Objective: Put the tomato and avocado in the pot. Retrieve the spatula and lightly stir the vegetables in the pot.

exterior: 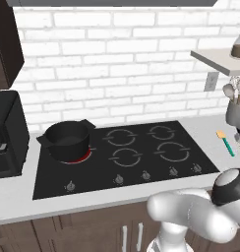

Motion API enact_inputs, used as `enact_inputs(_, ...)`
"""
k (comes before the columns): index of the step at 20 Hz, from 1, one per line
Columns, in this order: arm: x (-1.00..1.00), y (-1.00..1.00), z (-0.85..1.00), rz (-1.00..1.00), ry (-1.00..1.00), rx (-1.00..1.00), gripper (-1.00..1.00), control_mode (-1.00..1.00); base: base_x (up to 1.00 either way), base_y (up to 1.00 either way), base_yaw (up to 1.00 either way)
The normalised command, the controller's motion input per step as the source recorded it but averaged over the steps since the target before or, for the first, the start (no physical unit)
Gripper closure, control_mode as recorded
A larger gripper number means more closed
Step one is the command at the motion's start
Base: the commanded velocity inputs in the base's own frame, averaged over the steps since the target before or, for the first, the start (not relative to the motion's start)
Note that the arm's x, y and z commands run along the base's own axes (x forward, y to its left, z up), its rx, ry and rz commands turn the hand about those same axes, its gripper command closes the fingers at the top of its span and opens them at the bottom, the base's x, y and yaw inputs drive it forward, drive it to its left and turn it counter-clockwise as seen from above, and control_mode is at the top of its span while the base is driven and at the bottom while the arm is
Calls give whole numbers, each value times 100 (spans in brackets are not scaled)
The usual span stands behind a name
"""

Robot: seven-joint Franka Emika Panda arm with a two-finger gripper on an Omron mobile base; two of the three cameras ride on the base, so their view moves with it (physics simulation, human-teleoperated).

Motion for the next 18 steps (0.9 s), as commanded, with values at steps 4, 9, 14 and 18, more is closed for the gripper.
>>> enact_inputs(4,0,-80,-32,-4,2,0,-100,-100,0,0,0)
enact_inputs(9,6,-60,-38,-1,6,0,-100,-100,0,0,0)
enact_inputs(14,21,-29,-35,0,9,0,-100,-100,0,0,0)
enact_inputs(18,32,-5,-34,0,10,0,-100,-100,0,0,0)
